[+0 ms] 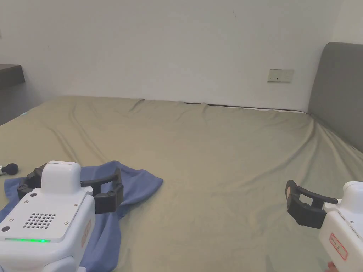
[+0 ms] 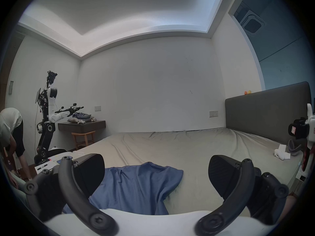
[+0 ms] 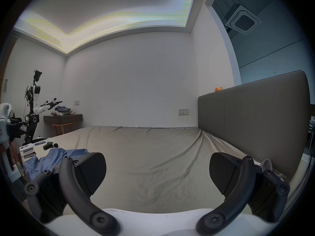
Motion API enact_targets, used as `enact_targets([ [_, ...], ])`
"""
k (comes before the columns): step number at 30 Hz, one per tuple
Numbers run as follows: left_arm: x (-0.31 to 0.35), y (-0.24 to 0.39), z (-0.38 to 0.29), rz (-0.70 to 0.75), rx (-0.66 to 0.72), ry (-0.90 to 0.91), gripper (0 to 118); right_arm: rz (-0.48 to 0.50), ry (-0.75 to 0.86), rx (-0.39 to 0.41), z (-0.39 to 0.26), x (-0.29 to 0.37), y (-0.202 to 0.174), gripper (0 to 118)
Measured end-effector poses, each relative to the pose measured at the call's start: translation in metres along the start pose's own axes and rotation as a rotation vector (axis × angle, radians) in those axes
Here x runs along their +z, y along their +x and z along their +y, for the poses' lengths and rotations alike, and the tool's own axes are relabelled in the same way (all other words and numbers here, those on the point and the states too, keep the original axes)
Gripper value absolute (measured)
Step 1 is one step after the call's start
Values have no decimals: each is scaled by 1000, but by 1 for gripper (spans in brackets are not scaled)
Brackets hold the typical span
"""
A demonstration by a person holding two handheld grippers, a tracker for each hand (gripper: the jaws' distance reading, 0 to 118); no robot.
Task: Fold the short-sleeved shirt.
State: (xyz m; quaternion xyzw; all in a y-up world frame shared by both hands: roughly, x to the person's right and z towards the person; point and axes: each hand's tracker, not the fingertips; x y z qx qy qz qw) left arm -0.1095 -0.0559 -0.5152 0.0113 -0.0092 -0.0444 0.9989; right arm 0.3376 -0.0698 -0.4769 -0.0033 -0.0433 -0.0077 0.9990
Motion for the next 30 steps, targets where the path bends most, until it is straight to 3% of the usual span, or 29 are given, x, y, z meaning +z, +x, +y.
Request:
enact_targets([
  [6,2,10,3,67,-65,17,118,-49,-3,33,-1,0,-6,118],
  [9,2,8,6,-61,-8,-26,118,-37,-11,39,2,2,-8,117],
  [10,1,8,7,-50,-9,-28,118,-38,-9,39,3,3,-9,110],
  [11,2,10,7,-43,-12,-22,118,-40,9,37,3,4,-9,82],
  [12,3,10,8,-51,-16,-22,106,-55,22,43,3,5,-9,48],
  [13,2,11,8,-65,-24,-24,78,-61,25,45,3,4,-9,25],
  [14,2,11,8,-70,-24,-17,15,-61,22,41,3,4,-8,22],
  [15,0,11,8,-76,-25,-22,0,-30,11,19,4,4,-5,22],
  [23,-3,-1,9,-57,29,-58,0,-6,-27,-2,4,3,-2,19],
  [30,0,0,12,-25,19,-76,0,-12,-65,-15,5,0,-4,6],
])
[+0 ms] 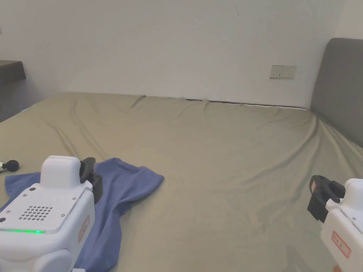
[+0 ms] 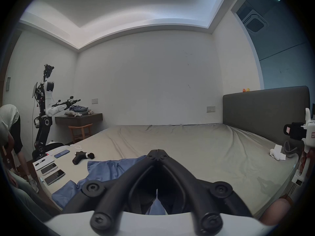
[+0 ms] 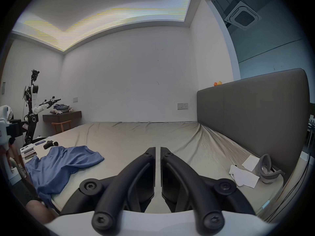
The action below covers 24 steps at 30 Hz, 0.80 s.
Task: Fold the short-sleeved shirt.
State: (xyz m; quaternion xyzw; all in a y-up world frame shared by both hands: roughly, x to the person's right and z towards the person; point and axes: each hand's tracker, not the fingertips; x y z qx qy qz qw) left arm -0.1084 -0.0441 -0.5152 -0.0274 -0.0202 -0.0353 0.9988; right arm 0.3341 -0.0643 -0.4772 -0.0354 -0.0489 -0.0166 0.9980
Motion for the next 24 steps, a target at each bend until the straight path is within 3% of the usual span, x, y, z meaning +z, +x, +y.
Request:
enact_targets([
  [16,1,-11,-3,-5,51,-13,0,23,-31,-42,-1,0,2,5],
  [24,17,-34,5,56,43,-29,0,91,-34,-28,11,-10,-24,5],
])
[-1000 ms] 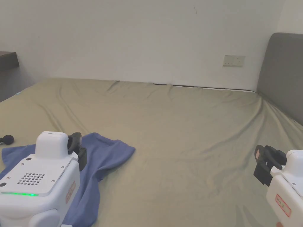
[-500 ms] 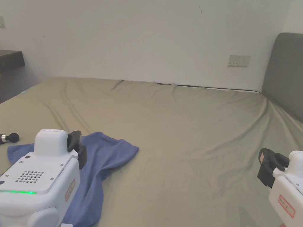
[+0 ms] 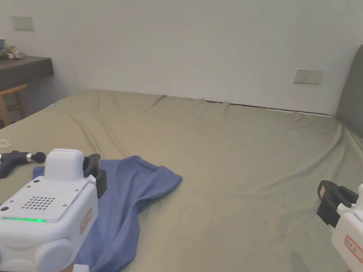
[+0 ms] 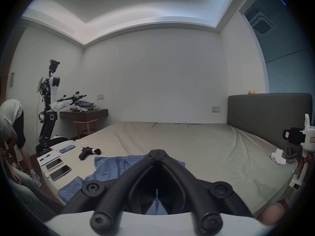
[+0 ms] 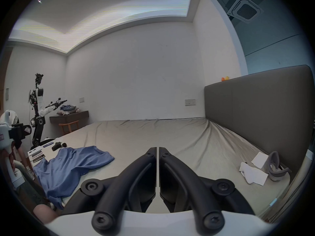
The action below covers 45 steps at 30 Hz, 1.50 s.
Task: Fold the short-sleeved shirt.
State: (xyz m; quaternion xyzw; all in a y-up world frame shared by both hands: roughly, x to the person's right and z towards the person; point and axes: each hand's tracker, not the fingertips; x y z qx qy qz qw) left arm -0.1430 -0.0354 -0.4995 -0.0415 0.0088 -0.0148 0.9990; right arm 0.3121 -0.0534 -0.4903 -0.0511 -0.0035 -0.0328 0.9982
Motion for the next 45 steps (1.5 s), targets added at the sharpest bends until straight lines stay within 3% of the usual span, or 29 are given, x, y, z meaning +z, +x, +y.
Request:
enact_targets([
  [11,62,-95,-12,266,73,-46,0,315,-12,46,11,-49,-111,5],
  [16,80,-121,-13,335,70,-68,0,410,-13,52,13,-58,-153,5],
  [24,50,-123,-11,293,67,-141,0,437,-31,53,11,-68,-161,5],
  [29,-15,-107,-17,165,77,-330,3,417,-61,59,5,-74,-149,5],
  [30,-30,-102,-20,164,65,-371,21,413,-66,61,4,-75,-147,5],
  [31,-47,-99,-24,141,61,-431,47,407,-74,61,3,-77,-144,5],
  [32,-65,-96,-30,100,75,-477,99,405,-80,59,1,-78,-141,5],
  [33,-80,-93,-36,73,81,-533,118,404,-86,58,-1,-80,-139,5],
  [34,-99,-90,-45,32,80,-626,118,401,-92,59,-2,-82,-137,5],
  [35,-111,-86,-50,-53,107,-594,118,397,-98,60,-4,-84,-136,5],
  [39,-169,-70,-84,-53,78,-757,118,390,-122,63,-9,-93,-133,5],
  [40,-154,-59,-87,-67,80,-762,118,388,-128,64,-10,-96,-132,5],
  [45,-195,-44,-117,-34,78,-835,118,379,-160,56,-18,-109,-129,5],
])
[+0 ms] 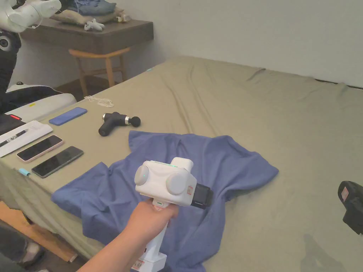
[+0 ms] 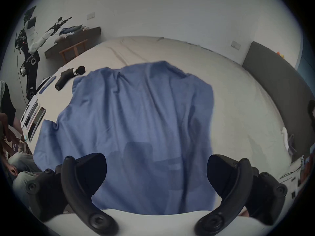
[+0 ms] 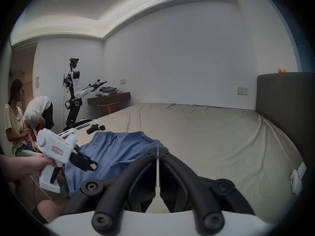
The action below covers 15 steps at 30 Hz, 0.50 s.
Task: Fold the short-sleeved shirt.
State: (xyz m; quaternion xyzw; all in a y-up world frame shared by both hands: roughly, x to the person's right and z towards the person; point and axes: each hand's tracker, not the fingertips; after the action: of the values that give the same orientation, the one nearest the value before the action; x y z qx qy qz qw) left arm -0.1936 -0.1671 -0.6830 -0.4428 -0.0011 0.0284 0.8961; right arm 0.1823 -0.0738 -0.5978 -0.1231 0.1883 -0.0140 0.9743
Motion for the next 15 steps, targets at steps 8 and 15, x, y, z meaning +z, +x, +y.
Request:
enact_targets([
  [8,-75,-21,-6,70,29,-158,118,-3,-35,-20,-8,-12,6,5],
  [15,-76,-18,-5,80,21,-136,118,-8,-50,-22,-11,-16,8,5],
])
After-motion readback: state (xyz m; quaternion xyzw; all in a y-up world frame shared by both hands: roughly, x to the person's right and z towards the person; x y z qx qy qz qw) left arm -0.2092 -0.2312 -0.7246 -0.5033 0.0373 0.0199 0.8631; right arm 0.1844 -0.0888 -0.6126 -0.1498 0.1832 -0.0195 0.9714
